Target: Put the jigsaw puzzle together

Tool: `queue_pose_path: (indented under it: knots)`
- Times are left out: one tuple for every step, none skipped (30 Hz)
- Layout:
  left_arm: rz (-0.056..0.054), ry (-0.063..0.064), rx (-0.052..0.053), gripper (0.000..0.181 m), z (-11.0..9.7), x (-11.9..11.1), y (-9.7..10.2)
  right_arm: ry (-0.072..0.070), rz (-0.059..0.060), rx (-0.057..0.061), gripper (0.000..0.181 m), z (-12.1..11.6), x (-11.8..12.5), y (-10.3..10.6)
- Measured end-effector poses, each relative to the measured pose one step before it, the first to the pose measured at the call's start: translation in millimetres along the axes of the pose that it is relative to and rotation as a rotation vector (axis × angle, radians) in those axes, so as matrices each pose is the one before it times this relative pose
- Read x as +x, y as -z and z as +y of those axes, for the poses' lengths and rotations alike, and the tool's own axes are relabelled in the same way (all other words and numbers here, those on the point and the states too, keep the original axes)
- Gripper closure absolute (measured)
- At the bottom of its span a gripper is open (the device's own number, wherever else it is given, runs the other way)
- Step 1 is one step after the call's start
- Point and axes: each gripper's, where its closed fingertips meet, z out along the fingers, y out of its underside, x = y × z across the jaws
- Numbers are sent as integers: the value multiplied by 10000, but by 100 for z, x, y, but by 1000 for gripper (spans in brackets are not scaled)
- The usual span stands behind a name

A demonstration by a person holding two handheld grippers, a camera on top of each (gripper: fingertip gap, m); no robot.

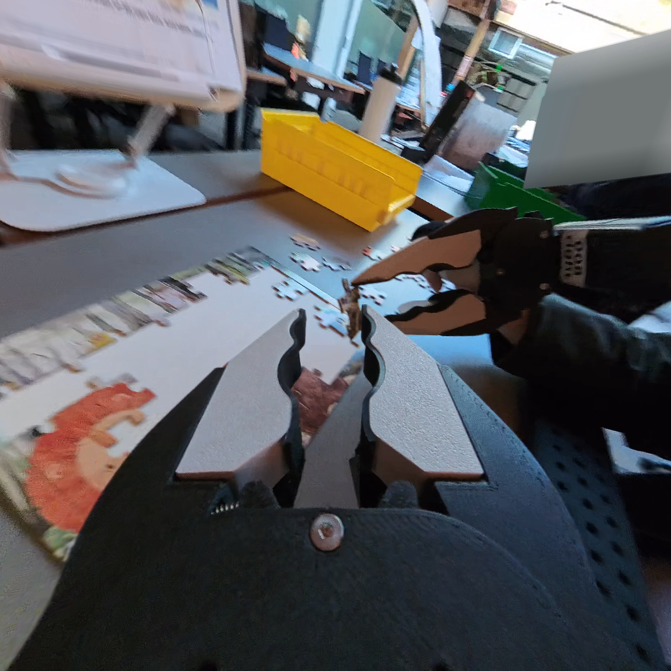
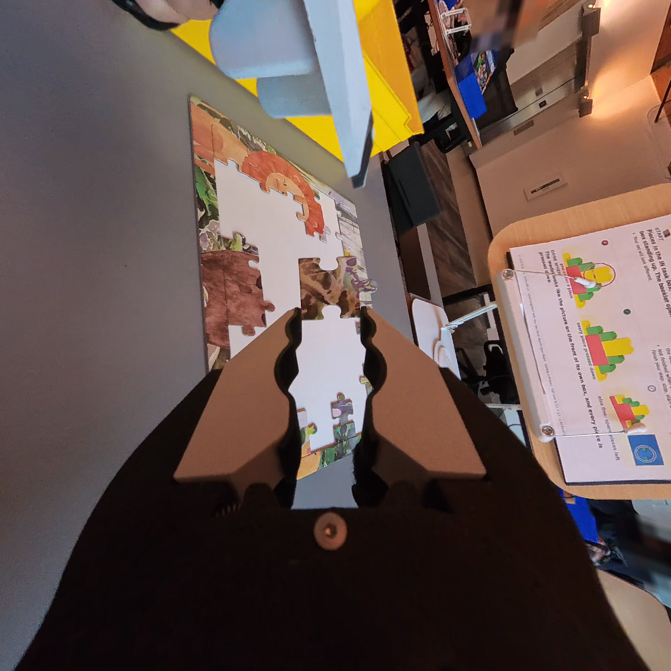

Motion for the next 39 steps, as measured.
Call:
queue_pose_path:
  knots:
    - [454,494,-299,153,550,214,-253,37,-59,5,149,-31,-208,-100]
    - [345,414,-149,153,334,77,-185,-23,-24,43,149,-102,-132,-79]
    - [221,360,-39,153,200,-45,-119,-73,7,55,149,-138,-46,-58]
    - [130,313,-12,155,141,-120,-62,-89,-8,63,149,-167,-42,-55]
    - [72,267,32,155,39,-154,-3,-60,26,71,149,-202,-13,-49]
    - [72,231,22,156,0,-95,10,-33,39,74,149,-215,-22,-54]
    - [81,240,-46,158,98,-58,3,-6,-8,31,149,-161,-90,-74]
    - [120,257,-110,164,170,0,-11,30,100,-46,149,-54,55,-89]
    - [178,240,-117,168,188,83,-29,49,180,-54,149,-46,183,-64]
    - [161,183,-73,170,123,100,-39,33,8,25,150,-150,-39,-37]
    - [84,106,-48,171,78,33,-36,-14,-57,76,150,-200,-136,-12]
    - [-1,36,-83,171,137,-51,-38,-34,-23,67,149,-171,-78,-6]
    - [-58,-30,-89,171,143,-80,-47,-35,-27,43,150,-106,-83,-29]
    - [-21,-91,-108,171,159,5,-59,-61,-13,30,150,-77,-45,-52]
    - [13,-95,-132,171,189,94,-85,-100,38,3,150,-26,60,-59]
    - [19,-88,-161,171,234,117,-114,-125,-15,70,149,-123,-12,-63]
    - [27,-106,-185,171,272,134,-116,-127,-108,127,149,-210,-141,-30]
    - [3,-137,-188,173,295,98,-125,-112,-72,126,149,-209,-115,-16]
    - [-82,-138,-195,181,293,-21,-88,-84,-41,46,149,-60,-56,-32]
    - [-168,-87,-114,181,144,-145,-22,-32,-59,-48,149,123,-110,-88]
    - [-89,8,-128,181,146,-67,5,-26,-58,6,149,69,-137,-104]
    - [-12,109,-117,181,135,22,19,-39,-44,15,149,73,-114,-134]
    - [19,153,-76,181,114,27,50,-61,3,40,149,43,-46,-148]
    - [-40,141,-84,181,141,-104,75,-109,26,30,148,30,14,-140]
    - [-31,81,-107,181,185,-131,87,-158,-66,40,146,2,-84,-149]
    - [-39,107,-99,181,160,-166,96,-201,-175,72,146,-15,-235,-138]
    - [-92,155,-63,181,80,-249,88,-243,-221,113,148,-40,-293,-154]
    - [-45,100,-59,181,94,-162,50,-263,-101,64,149,61,-76,-179]
    - [-55,85,-90,181,152,-161,30,-214,-144,32,149,126,-127,-192]
    - [-68,108,-67,181,115,-187,18,-169,-94,27,149,124,-82,-180]
    - [-52,122,-37,181,62,-146,21,-120,-49,31,149,94,-44,-157]
    - [-51,81,-32,181,74,-153,17,-78,-59,7,150,70,-91,-128]
    - [-23,79,-53,181,91,-103,17,-65,-81,-54,150,83,-96,-113]
    - [-1,53,-33,181,24,-56,35,-104,-49,-51,150,44,-27,-96]
    - [-12,-3,40,181,-99,-60,71,-158,5,-5,150,-13,71,-65]
    - [14,29,110,181,-217,31,114,-208,25,8,150,-47,124,-51]
    - [88,-2,200,181,-401,209,162,-241,9,-58,150,52,150,-54]
    - [44,-97,311,174,-612,241,239,-256,-101,-59,150,62,-9,-72]
    - [-145,-159,303,167,-595,19,301,-277,-105,-4,150,-28,-28,-91]
